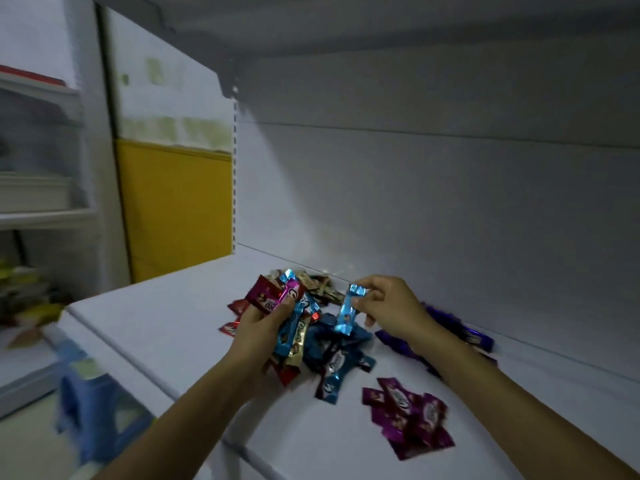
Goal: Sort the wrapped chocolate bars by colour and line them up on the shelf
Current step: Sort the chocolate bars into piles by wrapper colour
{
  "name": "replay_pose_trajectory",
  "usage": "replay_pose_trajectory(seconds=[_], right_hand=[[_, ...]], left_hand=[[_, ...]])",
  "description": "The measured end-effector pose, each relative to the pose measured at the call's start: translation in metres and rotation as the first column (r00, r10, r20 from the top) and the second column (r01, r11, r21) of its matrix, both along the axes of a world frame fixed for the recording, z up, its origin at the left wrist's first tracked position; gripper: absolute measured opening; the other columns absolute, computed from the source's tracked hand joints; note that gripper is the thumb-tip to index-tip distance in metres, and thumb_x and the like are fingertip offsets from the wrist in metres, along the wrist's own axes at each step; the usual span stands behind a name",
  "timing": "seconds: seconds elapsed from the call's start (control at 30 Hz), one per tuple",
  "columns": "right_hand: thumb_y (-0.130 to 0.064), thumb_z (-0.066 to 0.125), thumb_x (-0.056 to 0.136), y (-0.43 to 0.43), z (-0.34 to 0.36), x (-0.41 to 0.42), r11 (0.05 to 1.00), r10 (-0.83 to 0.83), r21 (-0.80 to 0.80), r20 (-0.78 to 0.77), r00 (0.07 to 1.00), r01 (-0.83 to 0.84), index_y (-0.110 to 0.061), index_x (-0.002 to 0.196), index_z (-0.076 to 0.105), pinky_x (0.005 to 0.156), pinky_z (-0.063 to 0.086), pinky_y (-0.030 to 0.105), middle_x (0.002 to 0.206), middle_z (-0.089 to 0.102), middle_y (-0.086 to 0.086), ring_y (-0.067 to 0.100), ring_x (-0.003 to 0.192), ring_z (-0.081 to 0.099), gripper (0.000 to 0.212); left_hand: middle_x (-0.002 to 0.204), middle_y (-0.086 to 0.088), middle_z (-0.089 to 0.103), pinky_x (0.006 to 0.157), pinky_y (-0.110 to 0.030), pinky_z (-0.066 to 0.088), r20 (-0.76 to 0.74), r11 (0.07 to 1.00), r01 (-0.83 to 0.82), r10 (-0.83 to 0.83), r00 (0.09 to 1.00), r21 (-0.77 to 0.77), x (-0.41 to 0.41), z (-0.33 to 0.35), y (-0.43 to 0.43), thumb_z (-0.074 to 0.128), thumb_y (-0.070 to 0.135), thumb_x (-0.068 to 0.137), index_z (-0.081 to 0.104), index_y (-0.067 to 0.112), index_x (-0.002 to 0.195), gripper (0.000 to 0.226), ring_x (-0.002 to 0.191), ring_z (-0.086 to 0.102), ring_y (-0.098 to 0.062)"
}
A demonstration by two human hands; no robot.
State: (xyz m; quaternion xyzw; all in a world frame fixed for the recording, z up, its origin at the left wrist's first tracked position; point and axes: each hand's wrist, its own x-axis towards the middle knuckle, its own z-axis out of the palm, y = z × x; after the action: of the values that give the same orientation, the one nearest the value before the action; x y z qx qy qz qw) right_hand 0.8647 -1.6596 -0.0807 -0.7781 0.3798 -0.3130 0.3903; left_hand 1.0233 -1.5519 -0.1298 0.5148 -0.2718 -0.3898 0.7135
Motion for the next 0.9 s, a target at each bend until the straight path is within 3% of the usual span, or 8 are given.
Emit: replay_pose_trajectory(seconds=[0.13, 0.2, 0.33, 0.5, 0.57, 0.67, 0.73, 0.9], right_hand=[[-0.031, 0.065, 0.088, -0.014, 0.000, 0.022, 0.971, 0.044, -0.201, -0.382, 0.923, -0.129, -0.022, 0.114, 0.063, 0.070, 0.042, 0.023, 0.102, 0.064, -0.002, 0.011, 0.085, 0.057, 0.028], [-0.039, 0.061, 0.089, -0.012, 0.005, 0.034, 0.954, 0.053, -0.269, -0.273, 0.961, -0.129, -0.025, 0.104, 0.067, 0.066, 0.040, 0.019, 0.093, 0.061, -0.013, 0.007, 0.087, 0.057, 0.022], [-0.051, 0.070, 0.076, -0.002, 0.013, 0.056, 0.943, 0.296, -0.114, -0.138, 0.945, -0.312, -0.029, 0.087, 0.069, 0.066, 0.048, 0.019, 0.081, 0.068, -0.013, 0.000, 0.074, 0.063, 0.025], [-0.031, 0.077, 0.077, 0.000, 0.007, 0.065, 0.916, 0.348, -0.149, -0.166, 0.923, -0.373, -0.019, 0.075, 0.069, 0.071, 0.052, 0.033, 0.075, 0.069, 0.001, 0.016, 0.073, 0.065, 0.014], [-0.022, 0.073, 0.082, -0.003, 0.007, 0.064, 0.920, 0.360, -0.124, -0.100, 0.927, -0.371, -0.015, 0.076, 0.073, 0.071, 0.053, 0.027, 0.074, 0.071, -0.001, 0.012, 0.073, 0.067, 0.009], [-0.013, 0.068, 0.086, -0.013, 0.010, 0.058, 0.947, 0.318, -0.051, 0.034, 0.948, -0.316, -0.015, 0.075, 0.072, 0.050, 0.044, 0.009, 0.059, 0.067, -0.010, -0.001, 0.052, 0.061, 0.011], [-0.012, 0.068, 0.086, -0.022, 0.011, 0.051, 0.961, 0.278, -0.013, 0.044, 0.960, -0.278, -0.011, 0.077, 0.070, 0.046, 0.043, 0.010, 0.059, 0.066, -0.007, 0.000, 0.047, 0.059, 0.009], [-0.027, 0.077, 0.077, -0.038, -0.007, 0.042, 0.963, 0.141, -0.163, -0.375, 0.916, -0.215, -0.017, 0.087, 0.071, 0.078, 0.054, 0.033, 0.089, 0.069, -0.004, 0.011, 0.078, 0.064, 0.016]], left_hand=[[0.096, -0.008, 0.075, 0.057, -0.031, 0.055, 0.026, 0.999, 0.045, -0.045, 0.999, 0.000, 0.012, -0.004, 0.007, 0.066, 0.029, 0.085, 0.060, 0.016, 0.116, 0.034, 0.083, 0.073, -0.025], [0.095, -0.002, 0.075, 0.060, -0.030, 0.057, 0.072, 0.997, 0.073, -0.072, 0.995, -0.006, 0.013, -0.008, 0.007, 0.067, 0.035, 0.078, 0.059, 0.020, 0.115, 0.041, 0.085, 0.073, -0.022], [0.096, 0.014, 0.073, 0.063, -0.015, 0.054, 0.253, 0.992, 0.116, -0.102, 0.962, -0.041, 0.009, -0.013, 0.007, 0.063, 0.033, 0.081, 0.058, 0.028, 0.112, 0.032, 0.087, 0.070, -0.005], [0.101, 0.013, 0.073, 0.069, -0.017, 0.055, 0.323, 0.992, 0.117, -0.093, 0.942, -0.054, 0.012, -0.020, 0.006, 0.063, 0.033, 0.080, 0.059, 0.031, 0.110, 0.030, 0.094, 0.069, -0.007], [0.101, 0.011, 0.073, 0.070, -0.022, 0.056, 0.316, 0.994, 0.093, -0.069, 0.946, -0.061, 0.014, -0.022, 0.005, 0.064, 0.034, 0.079, 0.060, 0.030, 0.111, 0.033, 0.094, 0.070, -0.010], [0.101, 0.006, 0.074, 0.070, -0.027, 0.057, 0.260, 0.996, 0.048, -0.028, 0.965, -0.071, 0.015, -0.023, 0.005, 0.065, 0.035, 0.075, 0.061, 0.025, 0.114, 0.041, 0.092, 0.071, -0.015], [0.100, 0.003, 0.074, 0.068, -0.027, 0.057, 0.234, 0.997, 0.039, -0.022, 0.972, -0.071, 0.016, -0.024, 0.006, 0.065, 0.034, 0.074, 0.061, 0.022, 0.114, 0.042, 0.092, 0.071, -0.016], [0.097, 0.005, 0.074, 0.064, -0.023, 0.056, 0.235, 0.995, 0.056, -0.036, 0.971, -0.080, 0.016, -0.025, 0.009, 0.065, 0.032, 0.075, 0.062, 0.024, 0.110, 0.036, 0.090, 0.072, -0.015]])
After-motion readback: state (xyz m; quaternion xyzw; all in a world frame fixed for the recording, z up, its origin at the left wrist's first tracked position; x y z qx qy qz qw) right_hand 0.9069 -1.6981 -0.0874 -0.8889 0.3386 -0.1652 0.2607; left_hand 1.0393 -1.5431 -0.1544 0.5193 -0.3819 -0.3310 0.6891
